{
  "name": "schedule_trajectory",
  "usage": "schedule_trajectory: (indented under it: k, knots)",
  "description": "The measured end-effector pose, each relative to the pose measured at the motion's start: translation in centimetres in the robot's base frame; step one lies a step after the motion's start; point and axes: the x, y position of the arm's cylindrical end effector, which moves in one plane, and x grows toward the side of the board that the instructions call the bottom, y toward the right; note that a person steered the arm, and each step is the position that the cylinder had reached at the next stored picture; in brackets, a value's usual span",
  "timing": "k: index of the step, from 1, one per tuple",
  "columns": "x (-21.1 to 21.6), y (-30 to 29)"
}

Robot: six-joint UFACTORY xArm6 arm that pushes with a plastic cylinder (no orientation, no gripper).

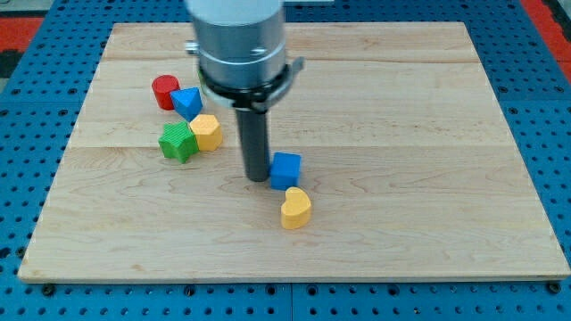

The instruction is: Slide the green star right and up a bit

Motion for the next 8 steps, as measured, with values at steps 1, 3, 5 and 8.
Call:
schedule_trajectory:
  k: [1,3,5,8]
  knots:
    - [-0.3,0.5]
    - [-7.8,-2.9]
    - [-7.6,-4.6]
    - [2.9,-16.5]
